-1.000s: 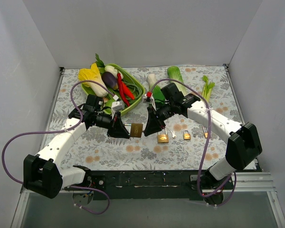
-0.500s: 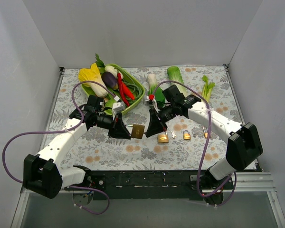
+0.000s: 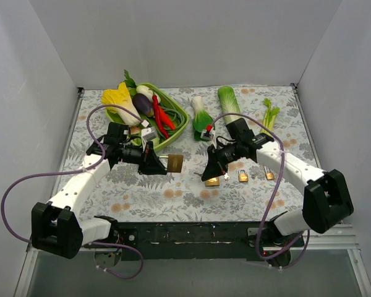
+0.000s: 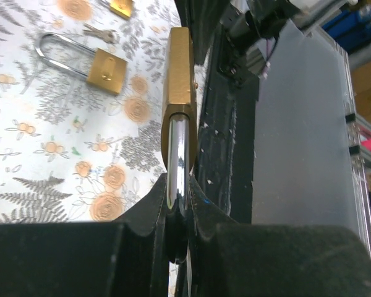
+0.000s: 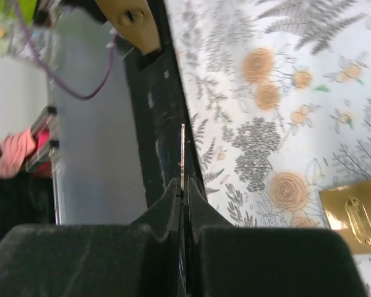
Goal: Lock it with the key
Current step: Place the key at the center of the board, then place the lock at the center of the board.
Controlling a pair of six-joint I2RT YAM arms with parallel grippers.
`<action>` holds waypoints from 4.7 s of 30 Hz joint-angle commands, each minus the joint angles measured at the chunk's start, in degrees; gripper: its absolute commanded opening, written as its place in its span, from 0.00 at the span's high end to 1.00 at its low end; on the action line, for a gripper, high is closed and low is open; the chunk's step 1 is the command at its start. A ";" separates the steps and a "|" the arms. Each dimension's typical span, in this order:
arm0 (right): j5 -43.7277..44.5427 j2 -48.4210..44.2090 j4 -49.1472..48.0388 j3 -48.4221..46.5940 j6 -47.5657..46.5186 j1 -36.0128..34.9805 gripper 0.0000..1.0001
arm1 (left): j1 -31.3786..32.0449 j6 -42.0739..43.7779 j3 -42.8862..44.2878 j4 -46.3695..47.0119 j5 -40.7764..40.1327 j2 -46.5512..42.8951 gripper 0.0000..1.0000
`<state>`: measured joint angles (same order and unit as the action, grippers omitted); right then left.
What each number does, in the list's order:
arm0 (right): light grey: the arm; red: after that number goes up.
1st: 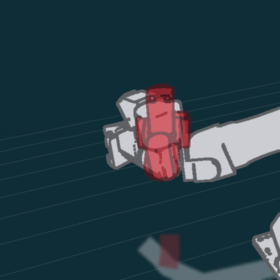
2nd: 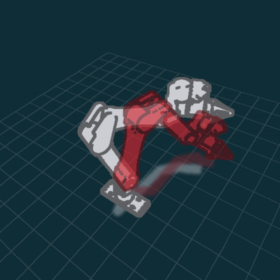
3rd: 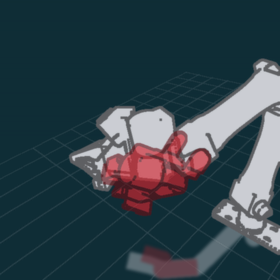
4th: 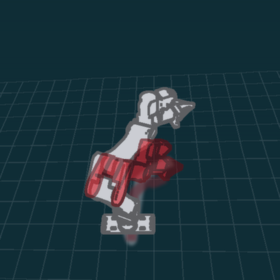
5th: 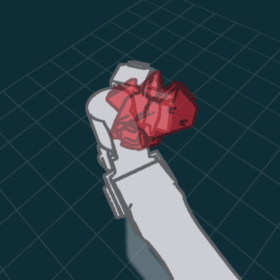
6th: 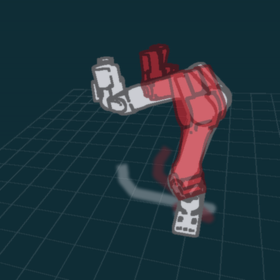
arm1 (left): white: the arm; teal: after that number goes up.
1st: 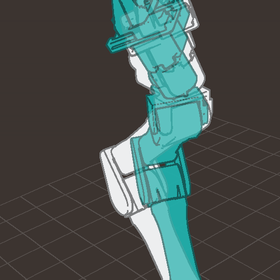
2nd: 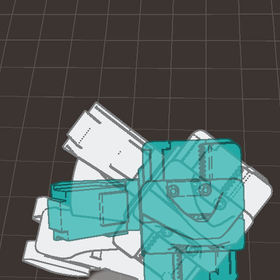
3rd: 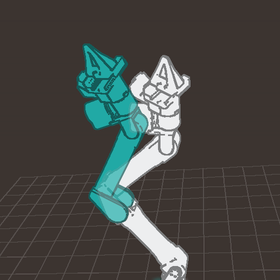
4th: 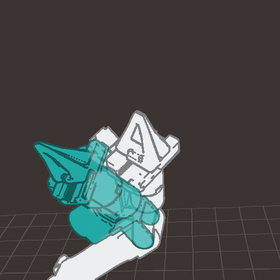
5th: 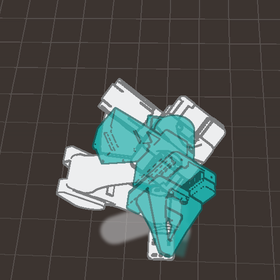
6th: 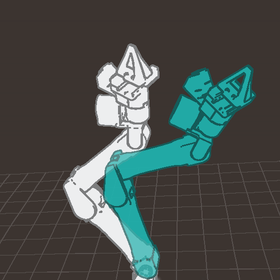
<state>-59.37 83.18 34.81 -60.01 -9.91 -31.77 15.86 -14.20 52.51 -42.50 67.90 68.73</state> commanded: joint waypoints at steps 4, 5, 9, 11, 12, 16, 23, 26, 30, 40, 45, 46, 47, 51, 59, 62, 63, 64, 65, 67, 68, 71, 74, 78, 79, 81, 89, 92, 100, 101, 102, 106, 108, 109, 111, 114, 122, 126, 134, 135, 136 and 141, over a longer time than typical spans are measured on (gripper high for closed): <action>28.25 -4.43 -21.36 8.85 32.03 -2.49 0.99 | -2.23 -24.45 -3.81 25.61 -2.06 -5.27 1.00; 28.78 -3.99 -22.23 9.81 33.54 -3.29 0.99 | -2.23 -26.48 -4.60 27.37 -3.46 -5.79 1.00; 42.29 -5.48 -26.45 13.77 45.31 -8.83 0.99 | -2.23 -31.68 -6.81 31.43 -6.28 -7.82 1.00; 46.88 -5.83 -30.31 16.57 49.63 -10.94 0.99 | -2.23 -32.21 -7.51 31.08 -7.34 -8.79 1.00; 48.20 -5.66 -30.93 17.03 50.42 -11.73 0.99 | -2.23 -32.21 -7.77 30.55 -7.60 -9.31 1.00; 52.42 -3.82 -33.48 18.78 54.11 -13.49 0.99 | -2.32 -32.82 -9.79 30.72 -8.75 -11.16 1.00; 54.35 0.93 -36.57 18.53 57.19 -13.49 0.99 | -2.32 -35.55 -12.17 34.94 -9.19 -10.72 1.00; 54.98 2.16 -35.78 18.09 58.60 -13.23 0.99 | -2.32 -35.55 -11.82 35.47 -9.01 -9.32 1.00; 55.33 2.52 -34.90 17.82 59.48 -13.14 0.99 | -2.32 -36.43 -12.34 37.22 -8.92 -9.05 1.00; 54.45 5.94 -35.34 18.00 61.33 -12.44 0.99 | -2.32 -35.55 -13.05 36.26 -8.13 -10.10 1.00; 54.01 7.79 -35.34 16.24 61.33 -12.44 0.84 | -2.32 -35.20 -13.92 35.65 -7.87 -11.07 1.00; 53.75 8.23 -35.16 15.98 61.15 -12.35 0.79 | -2.32 -35.20 -14.10 35.56 -7.78 -11.33 1.00; 53.75 8.23 -34.90 15.71 61.15 -12.44 0.68 | -2.24 -35.20 -14.19 35.56 -7.78 -11.42 1.00; 53.58 7.79 -32.27 14.48 60.89 -12.44 0.57 | -2.32 -34.06 -13.75 34.42 -7.96 -11.43 1.00; 53.13 5.77 -26.29 10.53 58.70 -12.44 0.33 | -2.24 -33.70 -12.52 34.24 -7.34 -9.49 1.00; 51.56 3.75 -26.11 9.30 54.76 -12.44 0.22 | -2.32 -34.58 -12.35 33.89 -7.08 -8.62 1.00; 50.86 3.23 -26.19 7.82 53.43 -12.44 0.19 | -2.32 -35.11 -12.26 33.80 -7.34 -8.09 1.00; 49.89 2.26 -26.37 6.93 51.42 -12.35 0.16 | -2.32 -35.72 -12.34 33.80 -7.17 -7.56 1.00; 49.10 1.73 -27.76 6.14 49.13 -12.27 0.11 | -2.32 -37.20 -11.56 32.93 -6.73 -5.82 1.00; 49.52 -0.54 -29.61 4.29 37.73 -11.82 0.09 | -2.24 -38.97 -10.59 31.78 -4.98 -3.53 1.00; 50.75 -1.43 -30.49 4.02 33.42 -11.91 0.08 | -2.23 -39.41 -9.98 30.12 -4.10 -2.21 1.00; 56.64 -4.86 -31.12 3.67 21.28 -11.65 0.06 | -2.23 -38.10 -8.04 27.57 -3.03 0.18 1.00; 58.23 -7.23 -30.15 2.00 10.72 -11.74 0.05 | -2.23 -36.52 -6.90 25.99 -2.69 0.18 1.00; 57.10 -10.31 -28.57 0.60 0.44 -11.74 0.04 | -2.24 -35.11 -6.63 24.05 -0.23 1.05 1.00; 52.39 -10.84 -25.43 -0.19 -4.80 -11.74 0.04 | -2.15 -34.41 -6.55 23.70 0.65 1.32 1.00; 45.70 -10.84 -20.34 -3.26 -12.11 -11.65 0.04 | -1.97 -34.23 -6.46 22.90 2.58 1.49 1.00; 30.02 -8.82 -6.69 -9.86 -25.94 -13.93 0.02 | 1.19 -32.12 -4.26 18.07 3.56 3.16 1.00; 30.54 -7.33 -5.63 -11.27 -27.00 -16.82 0.02 | 2.60 -32.56 -3.12 18.07 3.56 3.87 1.00; 32.03 -1.44 -5.36 -15.66 -25.95 -19.38 0.02 | 4.44 -35.90 -2.32 19.74 3.64 3.78 1.00; 32.74 -1.18 -5.80 -15.58 -25.77 -19.91 0.02 | 4.53 -36.16 -2.33 20.09 3.64 3.78 1.00; 33.44 -0.57 -6.15 -15.58 -25.68 -20.08 0.02 | 4.45 -36.43 -2.33 20.35 3.73 3.69 1.00; 38.18 0.58 -7.38 -15.40 -26.30 -21.23 0.02 | 4.53 -38.10 -2.85 21.76 3.82 3.34 1.00; 38.72 0.50 -7.56 -15.05 -26.30 -21.67 0.02 | 4.62 -39.15 -3.20 22.55 4.00 3.17 1.00; 39.16 0.32 -7.82 -14.62 -26.30 -21.84 0.02 | 4.53 -39.59 -3.29 22.90 4.00 3.17 1.00; 39.68 -0.20 -8.53 -13.56 -26.39 -22.63 0.02 | 4.62 -40.38 -3.47 23.87 4.08 3.08 1.00; 41.35 -0.64 -9.75 -12.33 -26.30 -23.69 0.02 | 4.53 -41.09 -3.38 24.57 4.26 3.17 1.00; 45.66 0.06 -11.60 -12.24 -25.51 -24.66 0.18 | 4.53 -41.53 -3.73 24.83 4.43 2.81 1.00; 46.28 -0.47 -12.48 -11.71 -24.72 -24.66 0.40 | 4.62 -41.79 -3.82 24.83 4.00 2.46 1.00; 47.33 0.23 -11.35 -12.24 -21.65 -24.57 0.99 | 1.82 -43.45 -4.70 25.10 2.50 0.80 0.63; 47.16 0.67 -10.82 -13.28 -18.42 -24.57 0.99 | 0.94 -43.81 -4.70 25.10 2.50 0.36 0.43; 47.07 1.02 -10.38 -13.73 -16.30 -24.57 0.99 | -1.25 -44.07 -4.79 25.19 2.41 -0.08 0.27; 49.52 2.34 -8.88 -14.26 -0.69 -24.04 0.99 | -7.15 -43.98 -3.56 24.40 -2.66 -4.55 0.02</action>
<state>-11.90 85.67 27.81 -71.77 -24.69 -56.27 12.47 -57.89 47.31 -18.79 67.92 68.90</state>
